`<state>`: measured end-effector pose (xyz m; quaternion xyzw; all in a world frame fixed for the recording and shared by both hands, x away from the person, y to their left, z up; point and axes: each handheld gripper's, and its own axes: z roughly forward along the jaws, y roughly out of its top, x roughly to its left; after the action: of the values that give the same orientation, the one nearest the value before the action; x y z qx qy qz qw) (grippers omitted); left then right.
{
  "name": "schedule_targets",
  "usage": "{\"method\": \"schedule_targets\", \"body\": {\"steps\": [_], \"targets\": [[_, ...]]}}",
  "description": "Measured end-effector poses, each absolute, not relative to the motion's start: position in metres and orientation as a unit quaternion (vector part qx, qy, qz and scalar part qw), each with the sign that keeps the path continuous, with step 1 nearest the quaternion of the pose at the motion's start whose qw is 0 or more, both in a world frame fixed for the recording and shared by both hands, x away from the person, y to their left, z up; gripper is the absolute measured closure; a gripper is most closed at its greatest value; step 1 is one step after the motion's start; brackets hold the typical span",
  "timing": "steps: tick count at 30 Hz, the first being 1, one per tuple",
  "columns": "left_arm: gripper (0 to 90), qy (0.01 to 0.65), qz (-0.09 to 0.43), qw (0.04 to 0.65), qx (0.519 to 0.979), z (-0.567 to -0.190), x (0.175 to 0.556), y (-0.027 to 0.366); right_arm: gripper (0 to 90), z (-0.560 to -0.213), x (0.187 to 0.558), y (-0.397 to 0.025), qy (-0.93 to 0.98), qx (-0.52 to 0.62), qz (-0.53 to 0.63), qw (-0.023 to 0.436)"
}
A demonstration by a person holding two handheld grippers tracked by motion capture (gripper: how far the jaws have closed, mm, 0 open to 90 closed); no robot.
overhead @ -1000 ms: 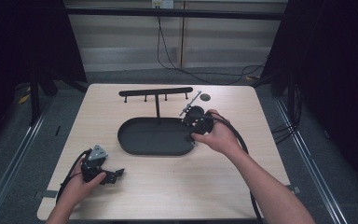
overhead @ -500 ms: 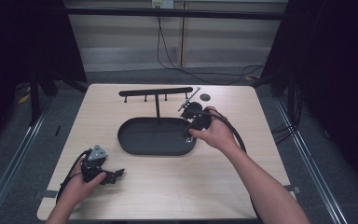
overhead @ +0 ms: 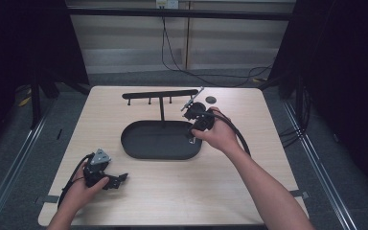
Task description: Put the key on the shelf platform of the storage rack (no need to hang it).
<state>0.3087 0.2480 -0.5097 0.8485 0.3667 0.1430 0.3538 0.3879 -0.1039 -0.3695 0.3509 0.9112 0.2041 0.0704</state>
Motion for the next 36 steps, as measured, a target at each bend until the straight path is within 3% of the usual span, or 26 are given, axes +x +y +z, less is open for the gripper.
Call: {"method": "schedule_targets", "body": {"steps": [36], "targets": [[3.8, 0.368, 0.143, 0.357, 0.847, -0.51, 0.308, 0.247, 63.6, -0.379, 0.403, -0.097, 0.906, 0.364, 0.204, 0.068]]}}
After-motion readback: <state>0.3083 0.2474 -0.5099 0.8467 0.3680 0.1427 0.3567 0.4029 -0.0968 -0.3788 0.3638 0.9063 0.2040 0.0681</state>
